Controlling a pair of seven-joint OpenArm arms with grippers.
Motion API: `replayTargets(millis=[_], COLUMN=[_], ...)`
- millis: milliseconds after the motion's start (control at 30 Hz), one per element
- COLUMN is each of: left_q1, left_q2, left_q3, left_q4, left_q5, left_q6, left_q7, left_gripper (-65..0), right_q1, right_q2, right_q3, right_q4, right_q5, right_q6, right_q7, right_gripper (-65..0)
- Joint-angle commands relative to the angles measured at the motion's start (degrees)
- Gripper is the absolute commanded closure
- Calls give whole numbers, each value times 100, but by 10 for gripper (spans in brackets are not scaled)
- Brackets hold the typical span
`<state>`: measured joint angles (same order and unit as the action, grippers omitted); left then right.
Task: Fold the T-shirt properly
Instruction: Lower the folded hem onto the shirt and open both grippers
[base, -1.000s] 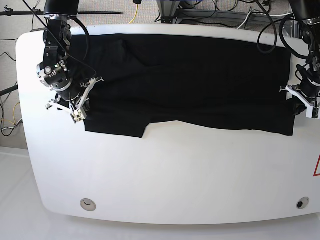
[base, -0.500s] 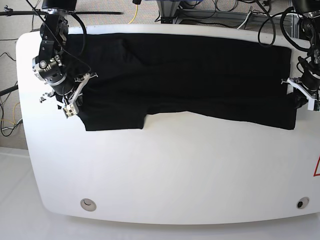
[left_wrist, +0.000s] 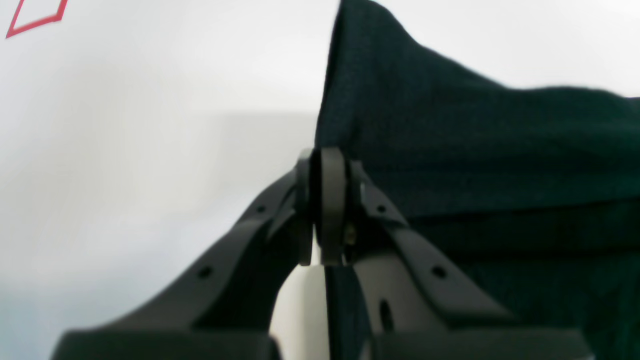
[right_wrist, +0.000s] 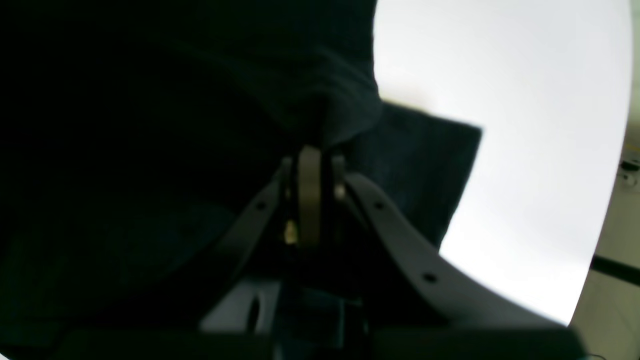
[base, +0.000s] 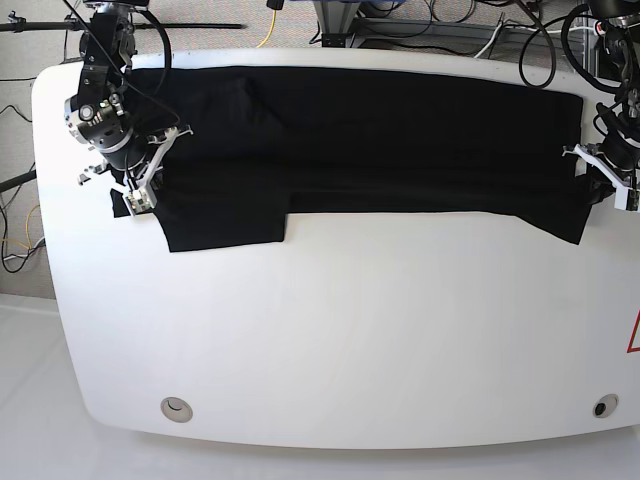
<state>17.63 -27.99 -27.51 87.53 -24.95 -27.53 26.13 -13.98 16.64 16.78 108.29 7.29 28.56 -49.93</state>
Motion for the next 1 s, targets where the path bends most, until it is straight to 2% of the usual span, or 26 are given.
replayTargets(millis=[0,67,133,267,333,400,600,800,933,967], left_q1=[0,18,25,46,73,91,90,3,9,23], left_q2=[-182,-214,-265,-374,-423,-444,-463,-346,-304,-306], left_q3=[-69,-61,-55,-61,-62,-59,-53,-79,-76,-60], left_q4=[84,76,57,34,-15,-24,-24,36,52,35], left_q5=[-36,-36,-29,-27,-3,-6,-4,4,14,40], left_q6=[-16,-21,-38,-70,-38,-31,-42,-29,-18,-47], left_q7=[-61,-10,66,224,176,194,193,348,393,460], left_gripper=[0,0,0,-137,-269,-287,-272,-287,-294,-307], right_q1=[-25,-40,-48,-52,-2,8,29,105,138,128], right_q2=[60,61,68,82,79,77,74,63,57,55], right_q3=[33,38,37,36,48,44,43,86,98,101], right_q4=[135,124,125,109,83,93,93,54,43,49], right_q5=[-19,-27,-32,-37,-6,-5,0,-2,97,202], right_q6=[-5,-3,1,1,0,6,11,-18,14,35], right_q7=[114,99,74,44,75,82,93,111,47,-3], right_gripper=[0,-13,-66,-184,-268,-269,-260,-267,-283,-307])
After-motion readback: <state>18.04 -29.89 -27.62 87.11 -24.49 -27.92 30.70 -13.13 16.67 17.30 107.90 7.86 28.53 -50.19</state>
